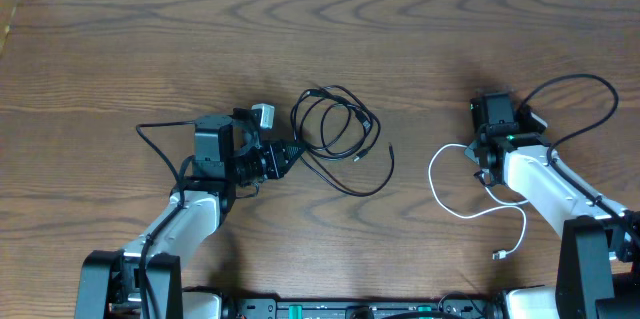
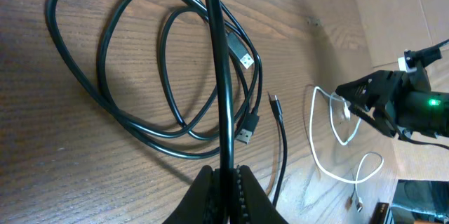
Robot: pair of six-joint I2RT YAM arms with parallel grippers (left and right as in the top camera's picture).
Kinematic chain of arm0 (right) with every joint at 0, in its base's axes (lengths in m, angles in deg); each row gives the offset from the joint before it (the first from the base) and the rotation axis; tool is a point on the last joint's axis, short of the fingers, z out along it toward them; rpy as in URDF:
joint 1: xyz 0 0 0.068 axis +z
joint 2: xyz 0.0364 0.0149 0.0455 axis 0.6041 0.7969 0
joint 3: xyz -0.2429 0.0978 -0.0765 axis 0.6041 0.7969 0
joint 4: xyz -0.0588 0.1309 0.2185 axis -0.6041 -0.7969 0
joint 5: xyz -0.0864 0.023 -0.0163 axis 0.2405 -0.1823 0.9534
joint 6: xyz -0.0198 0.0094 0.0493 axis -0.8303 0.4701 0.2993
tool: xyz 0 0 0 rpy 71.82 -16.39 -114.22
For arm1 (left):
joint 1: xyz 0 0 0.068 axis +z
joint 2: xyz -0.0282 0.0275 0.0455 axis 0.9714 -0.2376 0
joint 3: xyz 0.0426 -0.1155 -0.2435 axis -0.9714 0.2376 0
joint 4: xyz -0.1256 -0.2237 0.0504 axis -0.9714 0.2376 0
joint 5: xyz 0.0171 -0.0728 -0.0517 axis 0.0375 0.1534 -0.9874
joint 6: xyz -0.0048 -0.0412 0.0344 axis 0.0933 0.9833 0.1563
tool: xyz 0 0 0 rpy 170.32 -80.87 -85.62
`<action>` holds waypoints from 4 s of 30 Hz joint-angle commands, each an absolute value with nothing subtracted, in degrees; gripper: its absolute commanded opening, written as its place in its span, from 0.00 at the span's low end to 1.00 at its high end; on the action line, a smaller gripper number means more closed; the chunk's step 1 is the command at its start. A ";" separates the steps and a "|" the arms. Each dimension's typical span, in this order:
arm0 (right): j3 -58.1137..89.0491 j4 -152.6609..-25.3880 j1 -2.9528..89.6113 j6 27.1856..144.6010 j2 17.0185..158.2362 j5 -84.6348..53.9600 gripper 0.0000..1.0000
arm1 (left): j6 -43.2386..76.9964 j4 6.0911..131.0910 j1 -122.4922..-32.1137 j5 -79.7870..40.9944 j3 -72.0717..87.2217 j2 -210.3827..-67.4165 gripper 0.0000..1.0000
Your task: Untangle cables
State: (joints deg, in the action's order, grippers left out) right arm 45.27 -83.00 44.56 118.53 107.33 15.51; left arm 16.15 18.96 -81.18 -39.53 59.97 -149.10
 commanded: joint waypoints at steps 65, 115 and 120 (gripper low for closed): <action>-22.86 -126.15 40.98 69.11 107.88 -23.15 0.01 | 15.14 18.70 -81.10 -40.44 59.27 -148.46 0.08; -26.27 -119.20 -24.74 82.48 116.18 0.72 0.01 | 14.07 18.92 -81.10 -40.18 59.29 -148.46 0.08; -26.20 -120.88 -23.13 83.45 120.60 4.89 0.01 | 14.07 18.94 -81.10 -40.20 59.27 -148.46 0.08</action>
State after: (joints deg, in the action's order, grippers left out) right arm -25.18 -120.12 -24.09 81.74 117.63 1.44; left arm 15.08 19.01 -81.18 -39.70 59.97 -149.10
